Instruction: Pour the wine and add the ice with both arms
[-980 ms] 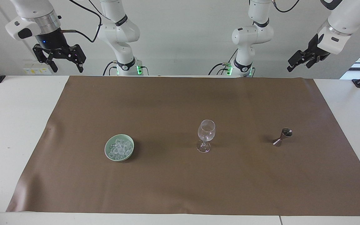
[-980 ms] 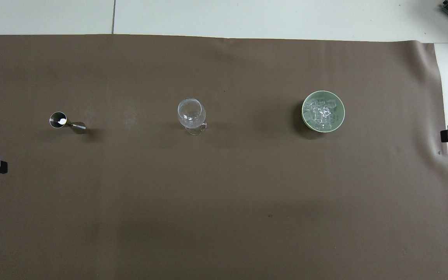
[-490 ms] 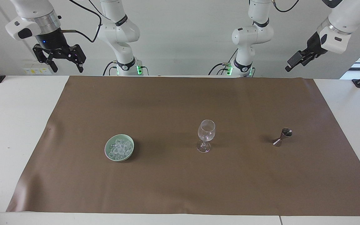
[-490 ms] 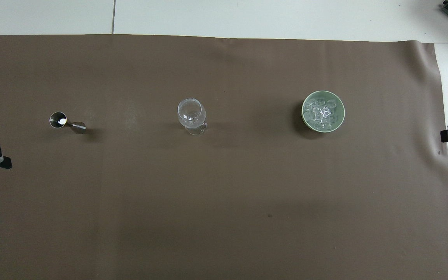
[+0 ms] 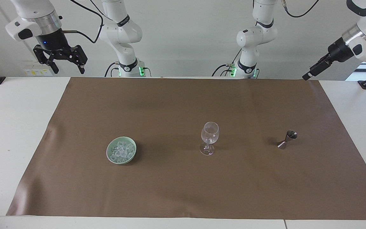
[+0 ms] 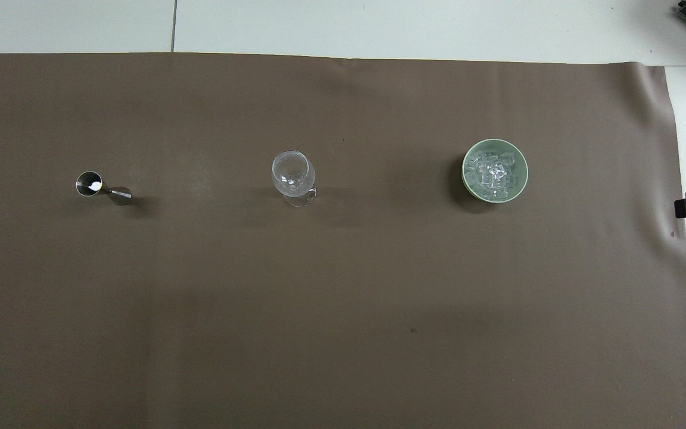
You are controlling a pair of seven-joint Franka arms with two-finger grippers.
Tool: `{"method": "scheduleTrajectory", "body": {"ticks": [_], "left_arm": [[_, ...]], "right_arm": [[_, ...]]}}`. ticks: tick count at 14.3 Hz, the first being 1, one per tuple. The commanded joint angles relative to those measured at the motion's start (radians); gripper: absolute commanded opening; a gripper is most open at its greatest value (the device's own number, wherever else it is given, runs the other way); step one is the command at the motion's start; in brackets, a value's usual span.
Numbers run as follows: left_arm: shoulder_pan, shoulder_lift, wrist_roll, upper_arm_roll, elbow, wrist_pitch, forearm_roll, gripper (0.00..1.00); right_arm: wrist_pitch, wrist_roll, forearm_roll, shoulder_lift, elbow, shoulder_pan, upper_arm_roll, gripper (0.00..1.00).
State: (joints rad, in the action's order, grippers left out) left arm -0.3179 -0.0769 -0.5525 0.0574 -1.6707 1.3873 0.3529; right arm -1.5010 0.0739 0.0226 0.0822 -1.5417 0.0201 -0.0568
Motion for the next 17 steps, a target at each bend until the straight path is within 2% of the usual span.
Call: {"method": "scheduleTrajectory", "body": {"ticks": [1,4,8,10,15,17], "left_arm": [[-0.081,0.052,-0.078,0.01,-0.012,0.047,0.102,1.0],[-0.095,0.111,-0.237,0.01,-0.017,0.114,0.152,1.0],[-0.121,0.131,-0.386,0.009,-0.07,0.193,0.236,1.0],[-0.186,0.196,-0.388,0.01,-0.076,0.208,0.297,1.0],[-0.204,0.253,-0.386,0.01,-0.147,0.303,0.394,1.0],[-0.242,0.293,-0.385,0.01,-0.17,0.326,0.46,1.0]], "right_arm": [[0.007,0.023,0.0,0.002,-0.001,0.011,0.006,1.0],[0.007,0.023,0.0,0.002,-0.001,0.011,0.006,1.0],[0.007,0.023,0.0,0.002,-0.001,0.011,0.006,1.0],[0.007,0.023,0.0,0.002,-0.001,0.011,0.006,1.0],[0.007,0.023,0.0,0.002,-0.001,0.011,0.006,1.0],[0.007,0.023,0.0,0.002,-0.001,0.011,0.006,1.0]]}}
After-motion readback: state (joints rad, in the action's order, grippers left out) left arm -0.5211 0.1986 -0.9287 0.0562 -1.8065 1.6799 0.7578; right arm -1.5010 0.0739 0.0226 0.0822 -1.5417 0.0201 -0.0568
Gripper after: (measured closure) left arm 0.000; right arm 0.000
